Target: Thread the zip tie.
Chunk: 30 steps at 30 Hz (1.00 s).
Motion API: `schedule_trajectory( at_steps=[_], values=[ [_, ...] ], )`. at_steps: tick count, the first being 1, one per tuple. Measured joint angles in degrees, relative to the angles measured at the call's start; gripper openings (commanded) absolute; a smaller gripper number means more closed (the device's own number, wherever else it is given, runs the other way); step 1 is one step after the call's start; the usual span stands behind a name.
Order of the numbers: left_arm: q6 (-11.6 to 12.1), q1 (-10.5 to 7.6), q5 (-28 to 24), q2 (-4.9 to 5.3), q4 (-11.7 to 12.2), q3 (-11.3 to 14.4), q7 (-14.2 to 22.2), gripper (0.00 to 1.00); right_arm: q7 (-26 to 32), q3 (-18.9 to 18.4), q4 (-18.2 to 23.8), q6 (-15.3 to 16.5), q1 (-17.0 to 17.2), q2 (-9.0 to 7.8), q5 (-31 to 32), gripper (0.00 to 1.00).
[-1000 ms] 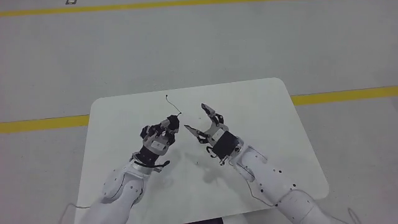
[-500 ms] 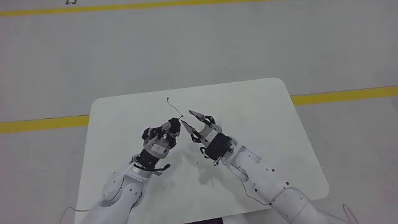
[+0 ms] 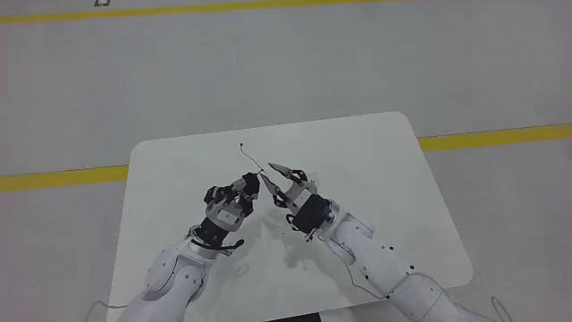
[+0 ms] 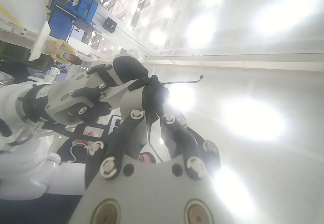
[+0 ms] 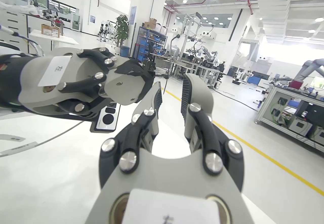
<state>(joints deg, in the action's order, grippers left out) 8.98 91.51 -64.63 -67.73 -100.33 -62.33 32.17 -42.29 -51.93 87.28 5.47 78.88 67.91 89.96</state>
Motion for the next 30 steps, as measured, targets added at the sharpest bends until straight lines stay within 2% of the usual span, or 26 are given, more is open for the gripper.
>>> schedule_trajectory(
  at_steps=[9, 30],
  values=[
    [-0.4, 0.41, 0.2, -0.07, -0.4, 0.0, 0.1, 0.00, 0.3, 0.3, 0.3, -0.1, 0.1, -0.27, 0.0, 0.00],
    [-0.4, 0.35, 0.4, -0.24, -0.2, 0.0, 0.0, 0.00, 0.2, 0.8, -0.1, -0.8, 0.2, -1.25, 0.0, 0.00]
  ],
)
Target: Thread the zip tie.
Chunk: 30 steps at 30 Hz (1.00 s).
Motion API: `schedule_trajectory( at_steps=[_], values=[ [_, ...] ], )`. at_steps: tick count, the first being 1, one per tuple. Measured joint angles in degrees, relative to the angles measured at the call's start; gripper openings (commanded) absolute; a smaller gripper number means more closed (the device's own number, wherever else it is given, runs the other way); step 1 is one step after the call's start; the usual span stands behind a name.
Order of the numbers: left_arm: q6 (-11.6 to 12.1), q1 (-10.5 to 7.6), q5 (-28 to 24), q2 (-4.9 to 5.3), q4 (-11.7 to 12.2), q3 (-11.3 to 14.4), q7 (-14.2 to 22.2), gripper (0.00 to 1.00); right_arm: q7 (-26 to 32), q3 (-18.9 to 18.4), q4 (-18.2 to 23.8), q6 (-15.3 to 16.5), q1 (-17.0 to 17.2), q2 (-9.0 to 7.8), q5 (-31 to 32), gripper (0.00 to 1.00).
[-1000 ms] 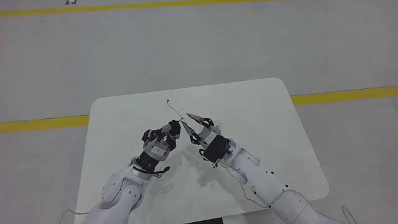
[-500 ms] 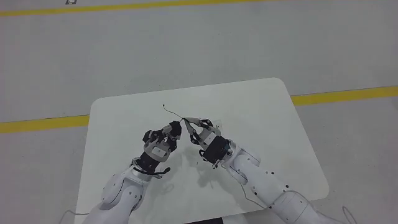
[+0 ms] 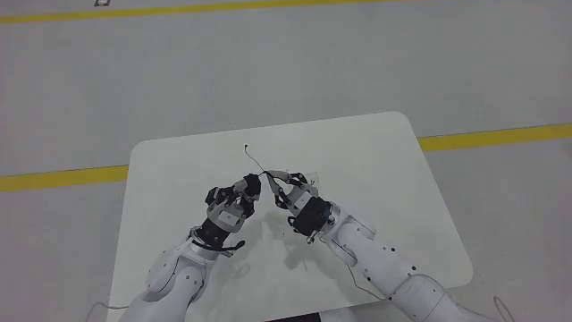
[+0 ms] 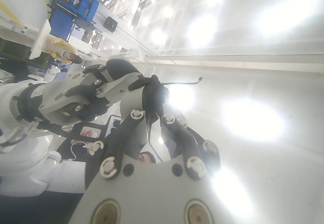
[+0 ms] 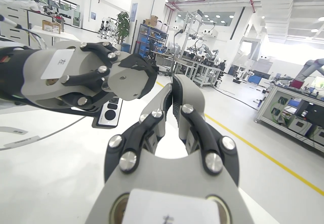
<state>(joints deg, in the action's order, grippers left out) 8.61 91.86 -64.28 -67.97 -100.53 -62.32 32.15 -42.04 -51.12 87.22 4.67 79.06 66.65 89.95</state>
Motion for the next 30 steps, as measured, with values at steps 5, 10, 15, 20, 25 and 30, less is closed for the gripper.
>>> schedule_trajectory(
  at_steps=[5, 10, 15, 20, 25, 30],
  values=[
    [0.0, 0.00, 0.0, 0.00, 0.0, 0.0, 0.0, 0.00, 0.1, 0.3, -0.2, -0.5, 0.0, -0.52, 0.0, 0.00],
    [0.0, 0.00, 0.0, 0.00, 0.0, 0.0, 0.0, 0.00, 0.3, 1.1, -0.2, -1.4, -0.1, -1.18, 0.0, 0.00],
    [0.0, 0.00, 0.0, 0.00, 0.0, 0.0, 0.0, 0.00, 0.3, 2.0, -0.1, -2.3, -0.3, -1.87, 0.0, 0.00],
    [0.0, 0.00, 0.0, 0.00, 0.0, 0.0, 0.0, 0.00, 0.5, 2.6, 0.0, -3.2, -0.3, -2.38, 0.0, 0.00],
    [0.0, 0.00, 0.0, 0.00, 0.0, 0.0, 0.0, 0.00, 0.6, 2.9, 0.1, -3.7, -0.2, -2.76, 0.0, 0.00],
    [0.0, 0.00, 0.0, 0.00, 0.0, 0.0, 0.0, 0.00, 0.8, 3.0, 0.0, -4.0, 0.0, -3.03, 0.0, 0.00]
  ],
)
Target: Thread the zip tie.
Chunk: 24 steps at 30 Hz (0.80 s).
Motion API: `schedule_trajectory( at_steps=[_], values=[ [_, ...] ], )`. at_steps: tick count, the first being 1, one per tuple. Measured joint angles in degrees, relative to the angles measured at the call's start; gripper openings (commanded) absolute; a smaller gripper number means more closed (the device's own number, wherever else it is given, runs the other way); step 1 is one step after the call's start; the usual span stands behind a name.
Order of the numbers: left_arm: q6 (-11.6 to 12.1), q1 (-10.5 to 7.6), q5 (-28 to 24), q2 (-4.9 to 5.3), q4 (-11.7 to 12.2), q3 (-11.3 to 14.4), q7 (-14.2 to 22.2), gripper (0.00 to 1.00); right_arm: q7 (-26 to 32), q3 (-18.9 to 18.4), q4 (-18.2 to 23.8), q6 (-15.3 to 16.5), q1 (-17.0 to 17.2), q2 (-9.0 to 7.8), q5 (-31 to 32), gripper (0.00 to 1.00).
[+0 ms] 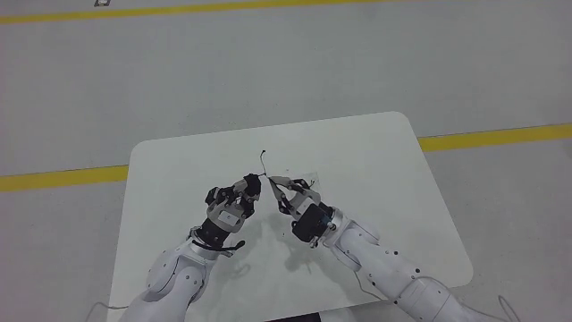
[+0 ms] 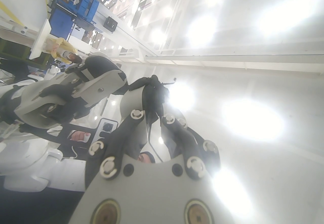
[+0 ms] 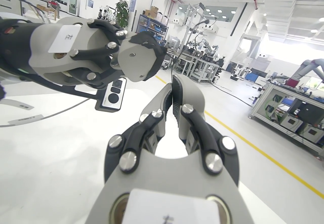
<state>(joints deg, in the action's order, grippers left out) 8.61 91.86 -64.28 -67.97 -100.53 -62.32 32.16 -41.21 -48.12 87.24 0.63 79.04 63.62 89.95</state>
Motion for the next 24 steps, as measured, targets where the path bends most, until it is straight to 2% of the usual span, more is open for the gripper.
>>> schedule_trajectory(
  at_steps=[17, 24],
  values=[
    [0.0, 0.00, 0.0, 0.00, 0.0, 0.0, 0.0, 0.00, 3.5, 1.4, -2.2, -0.7, 0.6, -1.82, 0.0, 0.00],
    [0.0, 0.00, 0.0, 0.00, 0.0, 0.0, 0.0, 0.00, 3.7, 1.9, -2.4, -1.5, 0.9, -1.99, -0.2, 0.00]
  ],
)
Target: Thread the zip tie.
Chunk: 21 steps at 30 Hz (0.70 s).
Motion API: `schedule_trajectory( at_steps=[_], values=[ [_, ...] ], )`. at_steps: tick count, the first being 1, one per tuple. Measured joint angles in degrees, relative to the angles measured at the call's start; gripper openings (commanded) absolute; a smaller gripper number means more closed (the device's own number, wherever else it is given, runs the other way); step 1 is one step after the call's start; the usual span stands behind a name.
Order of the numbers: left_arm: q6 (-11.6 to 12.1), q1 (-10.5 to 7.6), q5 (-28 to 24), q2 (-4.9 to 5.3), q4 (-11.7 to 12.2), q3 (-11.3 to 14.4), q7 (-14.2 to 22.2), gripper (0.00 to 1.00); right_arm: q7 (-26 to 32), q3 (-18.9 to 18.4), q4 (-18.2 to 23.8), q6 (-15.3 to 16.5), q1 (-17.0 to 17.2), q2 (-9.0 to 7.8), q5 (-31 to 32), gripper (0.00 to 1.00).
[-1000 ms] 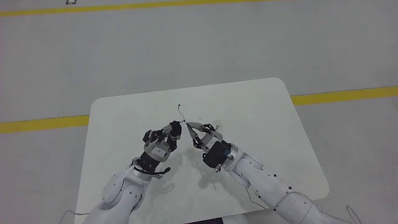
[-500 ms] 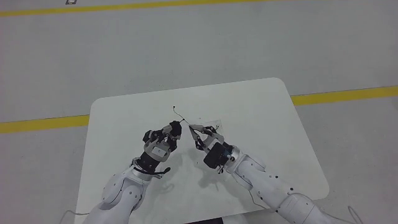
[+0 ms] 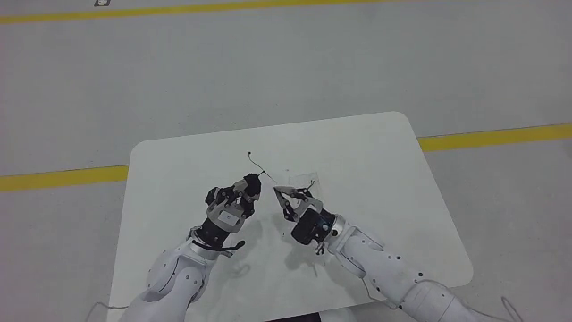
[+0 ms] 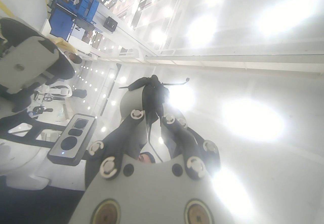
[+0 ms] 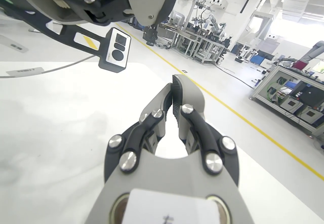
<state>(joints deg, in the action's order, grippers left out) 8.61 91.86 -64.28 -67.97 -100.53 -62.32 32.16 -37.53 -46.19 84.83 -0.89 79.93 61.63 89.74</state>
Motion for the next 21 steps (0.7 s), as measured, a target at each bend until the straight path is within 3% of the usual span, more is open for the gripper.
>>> schedule_trajectory(
  at_steps=[1, 2, 3, 4, 6, 7, 10, 21],
  values=[
    [0.0, 0.00, 0.0, 0.00, 0.0, 0.0, 0.0, 0.00, -0.5, -0.2, 0.3, -0.2, 0.2, 0.03, 0.0, 0.02],
    [0.0, 0.00, 0.0, 0.00, 0.0, 0.0, 0.0, 0.00, -1.2, -0.6, 0.8, -0.5, 0.4, 0.09, -0.3, 0.30],
    [0.0, 0.00, 0.0, 0.00, 0.0, 0.0, 0.0, 0.00, -1.7, -0.9, 1.2, -0.7, 0.5, 0.12, -0.5, 0.46],
    [0.0, 0.00, 0.0, 0.00, 0.0, 0.0, 0.0, 0.00, -2.3, -1.3, 1.7, -0.9, 0.7, 0.15, -0.6, 0.70],
    [0.0, 0.00, 0.0, 0.00, 0.0, 0.0, 0.0, 0.00, -2.7, -1.9, 2.4, -1.0, 0.9, 0.16, -0.4, 0.80],
    [0.0, 0.00, 0.0, 0.00, 0.0, 0.0, 0.0, 0.00, -2.7, -2.1, 2.7, -0.9, 0.9, 0.17, -0.2, 0.76],
    [0.0, 0.00, 0.0, 0.00, 0.0, 0.0, 0.0, 0.00, -2.6, -2.5, 3.5, -0.3, 1.0, 0.20, 0.2, 0.50],
    [0.0, 0.00, 0.0, 0.00, 0.0, 0.0, 0.0, 0.00, -3.2, -2.4, 4.4, -0.7, 0.2, 0.35, 0.2, 0.40]
  ],
)
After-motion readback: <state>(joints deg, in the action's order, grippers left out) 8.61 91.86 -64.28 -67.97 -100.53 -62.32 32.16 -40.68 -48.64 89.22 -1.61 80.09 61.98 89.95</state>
